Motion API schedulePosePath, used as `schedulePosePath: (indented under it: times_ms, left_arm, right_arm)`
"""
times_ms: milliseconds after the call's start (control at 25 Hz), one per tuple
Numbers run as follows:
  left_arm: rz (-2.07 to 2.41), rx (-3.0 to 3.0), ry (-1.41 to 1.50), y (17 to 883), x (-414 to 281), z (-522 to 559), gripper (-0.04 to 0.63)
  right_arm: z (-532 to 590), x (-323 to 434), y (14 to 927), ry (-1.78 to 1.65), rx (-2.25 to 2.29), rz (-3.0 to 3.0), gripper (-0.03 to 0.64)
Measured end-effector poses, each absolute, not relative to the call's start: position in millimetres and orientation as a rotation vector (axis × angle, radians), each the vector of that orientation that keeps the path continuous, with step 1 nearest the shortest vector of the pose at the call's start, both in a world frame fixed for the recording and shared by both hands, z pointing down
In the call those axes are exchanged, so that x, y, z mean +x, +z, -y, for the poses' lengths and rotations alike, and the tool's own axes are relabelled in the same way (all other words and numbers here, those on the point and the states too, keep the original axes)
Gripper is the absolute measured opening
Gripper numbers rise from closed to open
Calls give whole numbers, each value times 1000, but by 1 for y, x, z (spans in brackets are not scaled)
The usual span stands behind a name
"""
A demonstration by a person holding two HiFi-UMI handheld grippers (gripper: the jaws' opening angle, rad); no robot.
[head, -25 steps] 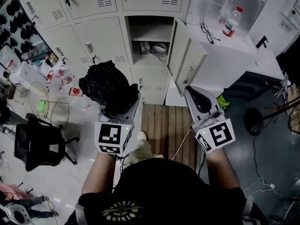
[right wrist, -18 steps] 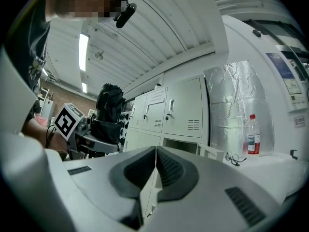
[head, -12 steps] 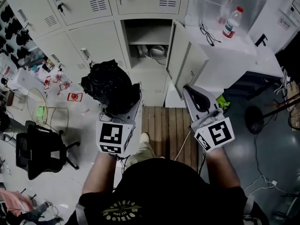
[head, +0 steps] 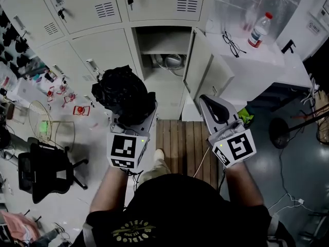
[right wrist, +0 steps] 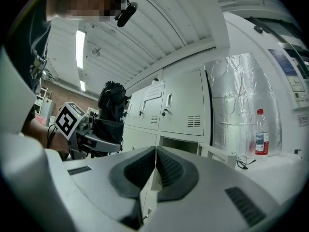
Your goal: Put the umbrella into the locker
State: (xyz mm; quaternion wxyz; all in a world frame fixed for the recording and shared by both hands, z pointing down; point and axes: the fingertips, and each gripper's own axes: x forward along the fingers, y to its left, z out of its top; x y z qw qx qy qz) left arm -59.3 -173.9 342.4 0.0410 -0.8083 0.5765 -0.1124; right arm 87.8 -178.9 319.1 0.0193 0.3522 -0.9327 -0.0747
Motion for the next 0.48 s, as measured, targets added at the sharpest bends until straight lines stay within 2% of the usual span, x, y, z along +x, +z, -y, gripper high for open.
schedulePosePath:
  times_ms: [480]
  left_arm:
    - [-1761, -2502, -361, 350, -72, 216, 253]
  right_arm:
    - [221, 73, 324, -195, 1103, 2896, 28]
